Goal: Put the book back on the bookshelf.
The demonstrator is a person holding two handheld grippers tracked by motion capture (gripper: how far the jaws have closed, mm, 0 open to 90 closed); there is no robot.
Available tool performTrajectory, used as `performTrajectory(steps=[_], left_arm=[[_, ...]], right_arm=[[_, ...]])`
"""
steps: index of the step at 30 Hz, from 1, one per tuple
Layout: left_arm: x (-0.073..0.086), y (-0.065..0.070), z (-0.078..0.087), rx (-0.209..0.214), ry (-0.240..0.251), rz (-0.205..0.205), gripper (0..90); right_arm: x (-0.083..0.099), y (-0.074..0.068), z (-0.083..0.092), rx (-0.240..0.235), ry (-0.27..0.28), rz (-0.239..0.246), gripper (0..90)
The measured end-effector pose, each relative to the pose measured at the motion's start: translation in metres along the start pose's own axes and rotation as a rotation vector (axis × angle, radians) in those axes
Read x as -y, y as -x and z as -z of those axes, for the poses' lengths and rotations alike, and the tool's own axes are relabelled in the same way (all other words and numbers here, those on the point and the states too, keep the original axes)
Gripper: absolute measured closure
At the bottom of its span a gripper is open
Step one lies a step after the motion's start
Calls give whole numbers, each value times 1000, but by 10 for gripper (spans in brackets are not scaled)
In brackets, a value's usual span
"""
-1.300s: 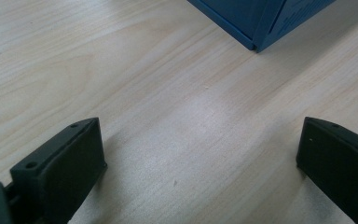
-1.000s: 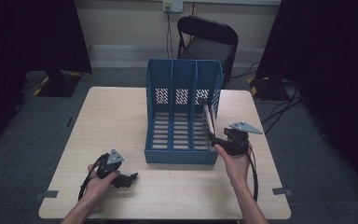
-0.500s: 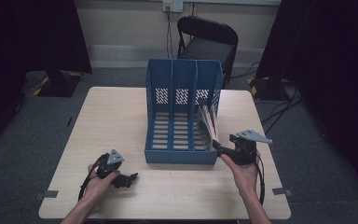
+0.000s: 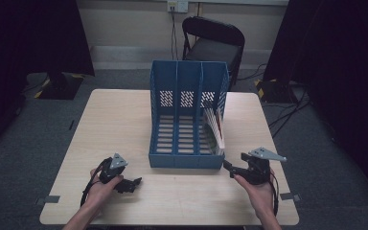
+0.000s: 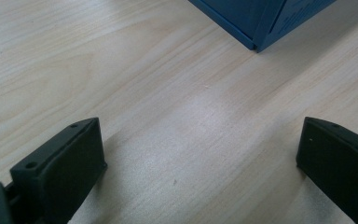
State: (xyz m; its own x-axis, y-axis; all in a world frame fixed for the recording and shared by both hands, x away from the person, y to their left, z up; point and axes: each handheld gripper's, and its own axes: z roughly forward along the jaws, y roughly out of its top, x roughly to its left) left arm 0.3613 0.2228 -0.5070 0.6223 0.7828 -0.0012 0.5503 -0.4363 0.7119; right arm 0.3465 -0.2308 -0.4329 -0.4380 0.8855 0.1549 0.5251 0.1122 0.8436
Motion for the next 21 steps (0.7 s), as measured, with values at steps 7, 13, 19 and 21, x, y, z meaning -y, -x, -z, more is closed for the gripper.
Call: performTrajectory(steps=[7,13,19,21], left_arm=[[0,1,0,-3,0,5,1],[0,2,0,-7,-2,10,0],[-1,3,-1,-14,0,21,0],[-1,3,-1,-14,-1,21,0]], right_arm=[[28,15,3,6,-82,5,190],[43,23,4,18,-148,39,199],[50,27,-5,49,-205,63,211],[51,26,-13,52,-240,66,214]])
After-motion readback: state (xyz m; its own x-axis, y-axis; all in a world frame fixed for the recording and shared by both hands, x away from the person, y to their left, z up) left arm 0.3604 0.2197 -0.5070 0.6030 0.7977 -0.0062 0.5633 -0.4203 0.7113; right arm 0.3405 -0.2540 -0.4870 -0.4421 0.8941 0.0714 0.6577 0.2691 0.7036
